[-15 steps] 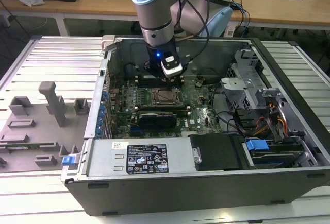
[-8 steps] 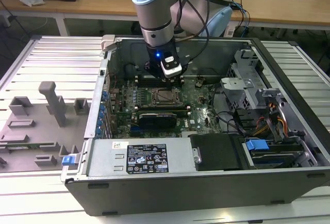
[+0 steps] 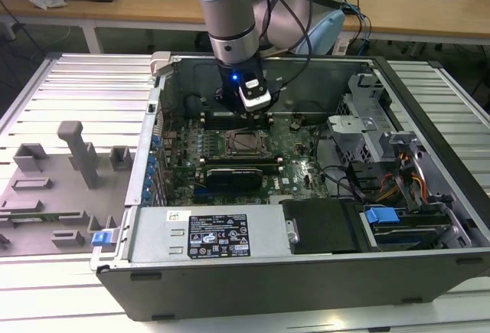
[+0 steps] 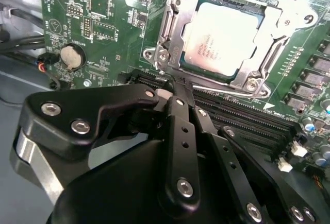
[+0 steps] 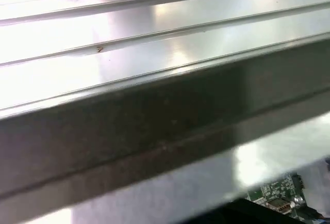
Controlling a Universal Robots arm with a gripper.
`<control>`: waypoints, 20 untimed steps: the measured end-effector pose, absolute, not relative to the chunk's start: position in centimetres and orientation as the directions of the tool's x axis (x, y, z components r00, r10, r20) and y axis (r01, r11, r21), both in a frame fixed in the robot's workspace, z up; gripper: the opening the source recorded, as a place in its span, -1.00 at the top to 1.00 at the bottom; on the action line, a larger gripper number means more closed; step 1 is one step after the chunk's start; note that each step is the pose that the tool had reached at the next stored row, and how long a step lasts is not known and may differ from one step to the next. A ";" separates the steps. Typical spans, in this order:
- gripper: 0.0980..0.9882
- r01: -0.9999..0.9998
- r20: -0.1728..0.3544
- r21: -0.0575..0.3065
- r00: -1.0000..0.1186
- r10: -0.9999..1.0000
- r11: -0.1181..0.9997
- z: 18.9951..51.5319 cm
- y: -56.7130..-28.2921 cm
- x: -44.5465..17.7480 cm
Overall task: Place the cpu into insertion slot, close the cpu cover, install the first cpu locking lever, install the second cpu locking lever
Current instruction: 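Install the first cpu locking lever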
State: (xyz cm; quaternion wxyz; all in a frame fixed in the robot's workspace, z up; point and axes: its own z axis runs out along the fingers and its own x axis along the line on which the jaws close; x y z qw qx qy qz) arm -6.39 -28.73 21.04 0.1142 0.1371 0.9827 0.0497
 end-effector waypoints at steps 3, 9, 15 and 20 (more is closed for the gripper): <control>0.98 0.259 -0.211 0.129 -0.936 0.282 0.957 21.3 -28.7 -6.4; 0.98 0.260 -0.211 0.129 -0.936 0.282 0.957 21.3 -28.1 -6.4; 0.98 0.267 -0.211 0.128 -0.934 0.289 0.955 21.1 -28.1 -6.4; 0.98 0.286 -0.211 0.128 -0.928 0.308 0.950 20.7 -28.2 -6.4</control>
